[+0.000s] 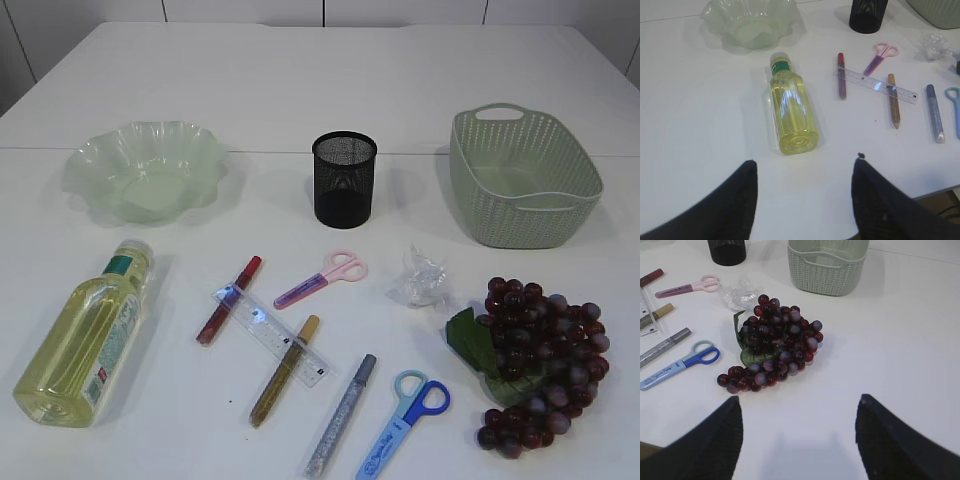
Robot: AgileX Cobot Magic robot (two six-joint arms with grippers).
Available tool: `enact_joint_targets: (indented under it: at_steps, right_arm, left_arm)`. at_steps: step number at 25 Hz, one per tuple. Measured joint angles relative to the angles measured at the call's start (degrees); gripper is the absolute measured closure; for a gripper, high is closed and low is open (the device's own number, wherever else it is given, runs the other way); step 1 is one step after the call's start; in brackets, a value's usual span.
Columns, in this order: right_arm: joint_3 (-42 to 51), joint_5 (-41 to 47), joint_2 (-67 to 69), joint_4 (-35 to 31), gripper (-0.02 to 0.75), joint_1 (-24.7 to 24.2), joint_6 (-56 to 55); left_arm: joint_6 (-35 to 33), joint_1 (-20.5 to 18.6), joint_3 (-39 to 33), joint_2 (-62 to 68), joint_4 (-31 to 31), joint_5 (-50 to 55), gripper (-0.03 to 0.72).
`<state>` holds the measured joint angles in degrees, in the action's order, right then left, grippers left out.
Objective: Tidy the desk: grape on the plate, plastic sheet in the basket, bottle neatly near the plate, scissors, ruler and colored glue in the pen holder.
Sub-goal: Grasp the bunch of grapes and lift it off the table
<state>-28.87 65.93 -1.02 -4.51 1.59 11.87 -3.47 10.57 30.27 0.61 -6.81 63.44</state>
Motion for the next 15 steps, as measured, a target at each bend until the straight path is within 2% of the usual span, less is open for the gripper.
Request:
enact_joint_targets:
  at_steps: [15]
  right_arm:
    - [0.00,0.00,0.00,0.00,0.190,0.00,0.00]
  left_arm:
    - [0.00,0.00,0.00,0.00,0.00,0.00,0.253]
